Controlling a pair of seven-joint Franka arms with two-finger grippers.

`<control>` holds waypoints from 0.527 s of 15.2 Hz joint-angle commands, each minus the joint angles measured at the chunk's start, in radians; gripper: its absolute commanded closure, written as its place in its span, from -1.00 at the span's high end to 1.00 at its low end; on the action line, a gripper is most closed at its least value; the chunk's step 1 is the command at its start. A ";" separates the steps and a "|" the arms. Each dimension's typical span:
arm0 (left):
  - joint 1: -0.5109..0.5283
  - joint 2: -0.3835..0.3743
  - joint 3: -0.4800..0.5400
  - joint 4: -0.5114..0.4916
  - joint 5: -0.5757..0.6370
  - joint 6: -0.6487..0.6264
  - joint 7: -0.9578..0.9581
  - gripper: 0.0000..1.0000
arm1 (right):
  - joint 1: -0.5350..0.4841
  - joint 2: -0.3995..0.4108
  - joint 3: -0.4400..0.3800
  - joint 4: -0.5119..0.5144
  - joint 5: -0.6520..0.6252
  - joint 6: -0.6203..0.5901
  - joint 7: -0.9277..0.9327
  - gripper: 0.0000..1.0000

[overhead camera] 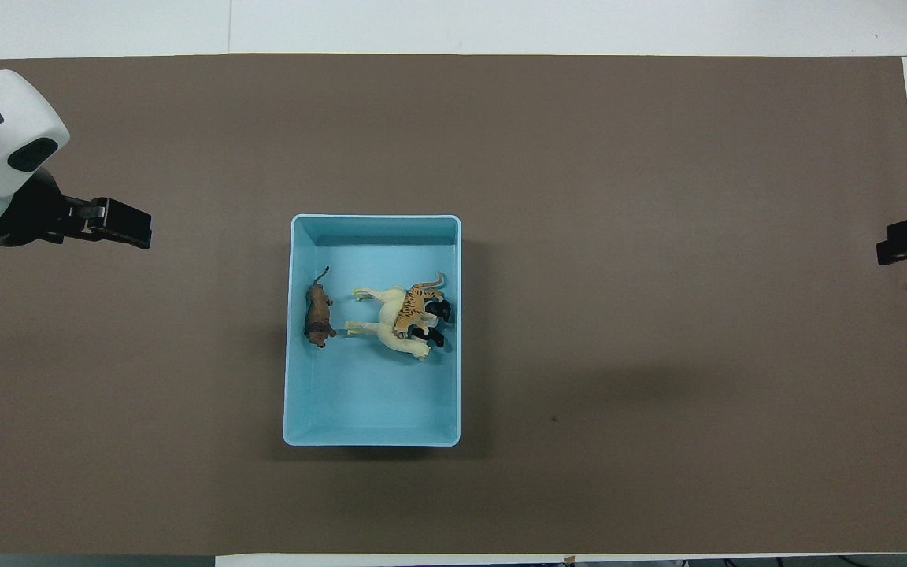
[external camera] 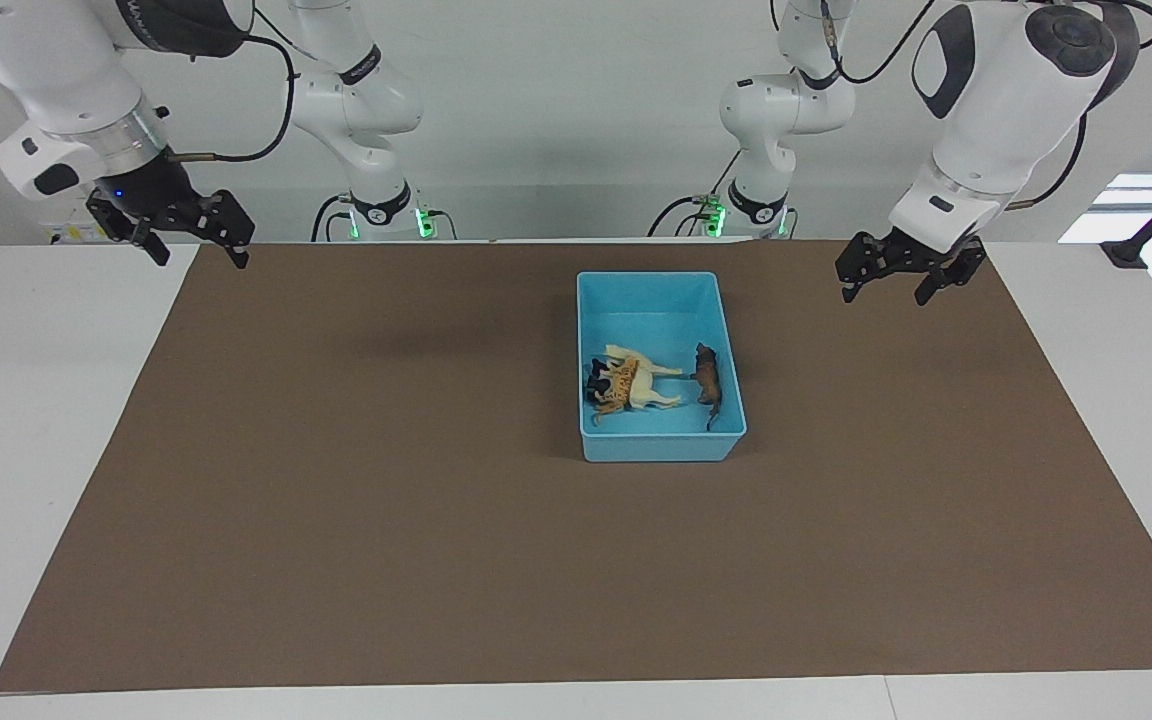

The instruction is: Put all toys into storage box

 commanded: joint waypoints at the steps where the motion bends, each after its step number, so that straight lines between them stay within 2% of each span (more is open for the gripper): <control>1: -0.007 0.022 -0.005 0.028 -0.001 0.000 0.006 1.00 | -0.030 -0.021 0.004 -0.060 -0.012 0.088 -0.070 1.00; 3: -0.006 0.019 -0.007 0.026 0.002 -0.034 0.006 1.00 | -0.033 -0.016 0.001 -0.057 -0.022 0.115 -0.070 1.00; 8: -0.006 0.017 -0.002 0.025 -0.006 -0.015 -0.058 1.00 | -0.033 -0.018 -0.002 -0.055 -0.016 0.109 -0.066 1.00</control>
